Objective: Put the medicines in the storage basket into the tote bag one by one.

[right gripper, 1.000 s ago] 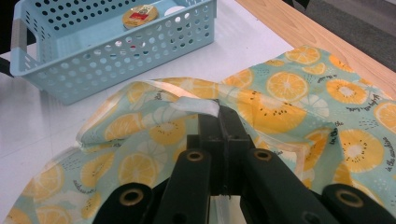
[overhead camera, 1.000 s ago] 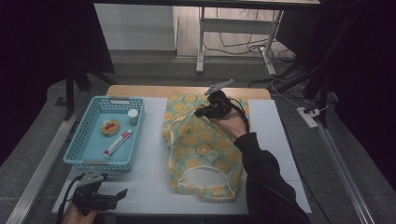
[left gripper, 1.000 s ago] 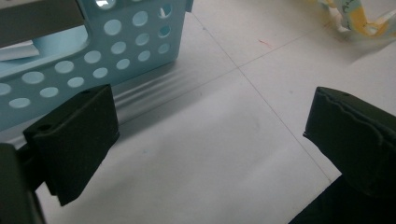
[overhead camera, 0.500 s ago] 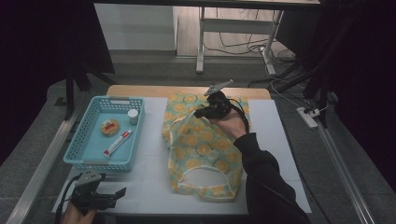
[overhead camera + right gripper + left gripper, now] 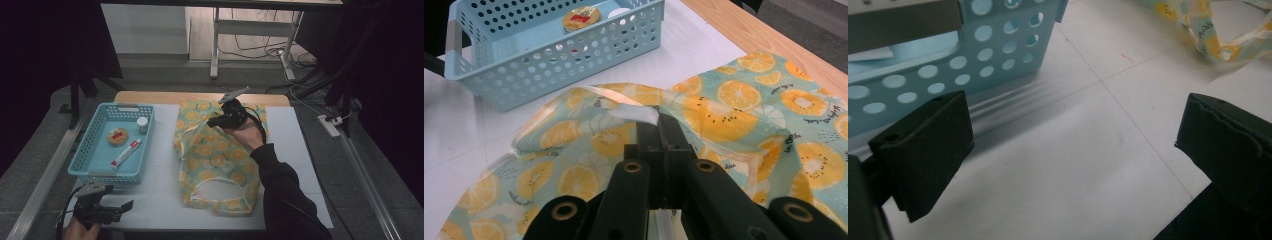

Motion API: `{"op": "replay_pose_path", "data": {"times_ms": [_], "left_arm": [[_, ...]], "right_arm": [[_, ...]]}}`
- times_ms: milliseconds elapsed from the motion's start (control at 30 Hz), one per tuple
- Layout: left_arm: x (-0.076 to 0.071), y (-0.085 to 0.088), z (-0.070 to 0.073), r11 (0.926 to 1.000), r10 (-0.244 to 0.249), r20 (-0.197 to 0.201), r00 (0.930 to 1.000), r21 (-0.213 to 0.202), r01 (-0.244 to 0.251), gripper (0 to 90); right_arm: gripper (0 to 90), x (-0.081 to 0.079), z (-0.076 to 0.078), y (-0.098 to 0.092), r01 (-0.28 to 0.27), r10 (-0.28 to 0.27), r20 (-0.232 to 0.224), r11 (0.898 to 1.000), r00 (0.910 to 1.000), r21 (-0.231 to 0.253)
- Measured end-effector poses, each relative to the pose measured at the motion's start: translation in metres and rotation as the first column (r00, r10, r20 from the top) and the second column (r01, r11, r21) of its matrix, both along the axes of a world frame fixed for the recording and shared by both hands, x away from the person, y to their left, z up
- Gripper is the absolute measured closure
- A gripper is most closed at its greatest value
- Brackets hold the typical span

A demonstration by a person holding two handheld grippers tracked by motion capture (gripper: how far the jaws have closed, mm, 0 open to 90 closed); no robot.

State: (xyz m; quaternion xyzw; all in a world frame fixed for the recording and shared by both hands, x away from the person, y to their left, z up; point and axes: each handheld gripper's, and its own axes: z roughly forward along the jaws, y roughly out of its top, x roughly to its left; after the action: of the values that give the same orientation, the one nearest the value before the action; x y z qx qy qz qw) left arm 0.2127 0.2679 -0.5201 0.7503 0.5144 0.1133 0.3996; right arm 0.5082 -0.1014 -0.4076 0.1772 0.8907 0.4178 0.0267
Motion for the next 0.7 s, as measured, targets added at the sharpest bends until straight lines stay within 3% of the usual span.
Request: {"op": "replay_pose_path", "data": {"times_ms": [500,700], "left_arm": [[-0.001,0.003,0.014,0.9988,0.015,0.026,0.9995,-0.048,-0.013,0.8],[0.000,0.003,0.024,0.9994,0.025,0.051,0.9984,-0.027,-0.024,1.8]], "right_arm": [[90.0,-0.001,-0.001,0.000,-0.004,0.004,0.004,1.000,1.0000,0.000],[90.0,-0.001,-0.004,0.000,-0.001,0.001,0.000,1.000,1.0000,-0.007]]}}
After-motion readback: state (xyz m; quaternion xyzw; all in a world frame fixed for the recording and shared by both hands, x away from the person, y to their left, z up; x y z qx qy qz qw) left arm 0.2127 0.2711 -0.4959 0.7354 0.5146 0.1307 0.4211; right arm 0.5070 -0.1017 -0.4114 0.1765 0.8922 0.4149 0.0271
